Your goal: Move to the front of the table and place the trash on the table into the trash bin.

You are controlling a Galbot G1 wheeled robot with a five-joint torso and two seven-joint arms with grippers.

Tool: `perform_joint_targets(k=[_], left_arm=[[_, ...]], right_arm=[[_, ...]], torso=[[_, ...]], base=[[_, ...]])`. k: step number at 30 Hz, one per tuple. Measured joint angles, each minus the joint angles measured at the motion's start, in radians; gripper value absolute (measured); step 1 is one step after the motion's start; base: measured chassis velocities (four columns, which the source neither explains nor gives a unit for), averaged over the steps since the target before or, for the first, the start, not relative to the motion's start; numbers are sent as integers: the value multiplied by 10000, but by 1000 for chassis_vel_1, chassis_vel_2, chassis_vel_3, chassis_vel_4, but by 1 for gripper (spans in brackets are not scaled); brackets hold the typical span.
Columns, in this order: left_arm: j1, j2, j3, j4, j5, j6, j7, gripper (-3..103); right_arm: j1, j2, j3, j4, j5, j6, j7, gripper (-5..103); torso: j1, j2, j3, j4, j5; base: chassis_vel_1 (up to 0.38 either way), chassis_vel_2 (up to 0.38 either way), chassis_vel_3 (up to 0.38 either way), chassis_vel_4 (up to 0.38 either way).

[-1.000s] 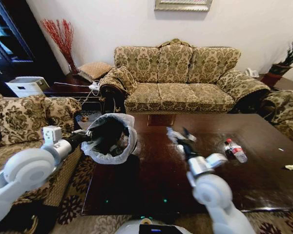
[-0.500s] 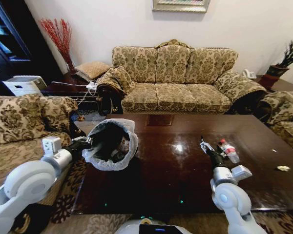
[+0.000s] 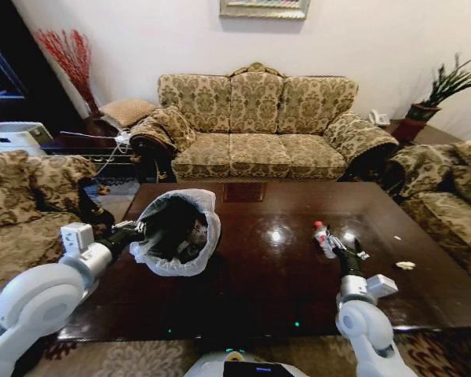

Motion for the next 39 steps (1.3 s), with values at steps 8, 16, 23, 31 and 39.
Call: perform_joint_targets(k=[8,16,23,31,39], left_arm=[[285,-79,-268,-112,-34,-57,79,2],[227,-63,-246,-44,-29,-92,93,2],[112,-84,1,13,-5,-110,131,2],[109,-11,23,66,-2,-179,134,2],[107,-3,52,97,-3,-187,151,2]], right_arm=[[26,-228,-293,-850,-97,218,-664,100],[605,-190,-798,-2008,-947,203,-958,100],[1296,-181,-1135,-3273,-1289,190,-1023,93],[1594,-158,-1352,-3754,-1227,183,-1069,61],[1696,-215,-1380,-3898,-1092,187,-1027,33]], torso=[[-1,-1,-1,-3,-11],[0,-1,-1,4,-20],[0,-1,0,-3,-14],[0,0,0,1,-9],[0,0,0,0,-13]], base=[[-97,-115,88,76],[50,37,-28,-23],[0,0,0,0],[0,0,0,0],[0,0,0,0]])
